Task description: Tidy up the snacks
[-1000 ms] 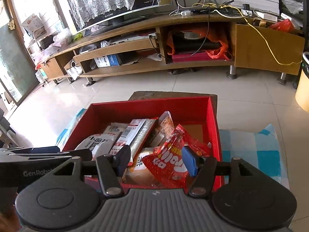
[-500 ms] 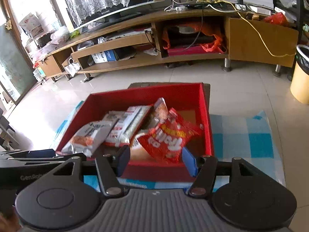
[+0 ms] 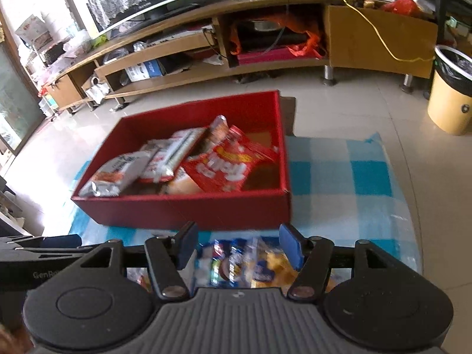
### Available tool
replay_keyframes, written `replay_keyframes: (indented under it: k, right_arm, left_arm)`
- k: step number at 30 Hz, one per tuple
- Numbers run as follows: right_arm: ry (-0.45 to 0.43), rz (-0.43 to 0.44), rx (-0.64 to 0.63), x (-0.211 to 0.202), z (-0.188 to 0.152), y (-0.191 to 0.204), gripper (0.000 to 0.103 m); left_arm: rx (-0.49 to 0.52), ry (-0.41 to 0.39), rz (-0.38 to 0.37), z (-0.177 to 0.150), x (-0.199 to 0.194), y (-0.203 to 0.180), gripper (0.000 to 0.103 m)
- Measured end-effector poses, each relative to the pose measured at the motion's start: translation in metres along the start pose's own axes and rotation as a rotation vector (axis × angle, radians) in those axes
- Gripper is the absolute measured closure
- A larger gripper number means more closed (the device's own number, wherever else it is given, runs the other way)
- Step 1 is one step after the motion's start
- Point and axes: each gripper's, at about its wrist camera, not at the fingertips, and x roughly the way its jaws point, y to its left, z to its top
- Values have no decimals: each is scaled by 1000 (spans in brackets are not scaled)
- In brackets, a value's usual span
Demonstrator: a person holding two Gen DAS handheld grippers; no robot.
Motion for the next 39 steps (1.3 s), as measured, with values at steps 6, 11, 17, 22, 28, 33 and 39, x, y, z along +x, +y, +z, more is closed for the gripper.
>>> replay_keyframes:
  k: [6, 11, 17, 22, 28, 33, 39]
  right_arm:
    - [18, -22, 40, -1, -2, -20, 43]
    - [35, -25, 53, 0, -4, -28, 43]
    - [49, -19, 66, 0, -5, -37, 42]
    - [46, -19, 84, -3, -4, -45, 42]
    - [66, -20, 96, 1, -4, -47, 42]
    - [88, -31, 88, 5, -7, -46, 42]
    - [130, -43, 98, 17, -13, -49, 33]
  left_arm:
    - [33, 24, -19, -3, 10, -20, 20]
    - [51, 66, -34, -5, 29, -37, 19]
    - [87, 89, 6, -4, 51, -56, 19]
    - [76, 96, 27, -2, 63, -59, 21]
    - [119, 119, 55, -16, 55, -45, 35]
    - [109, 158, 48, -26, 46, -31, 37]
    - [103, 137, 0, -22, 36, -30, 24]
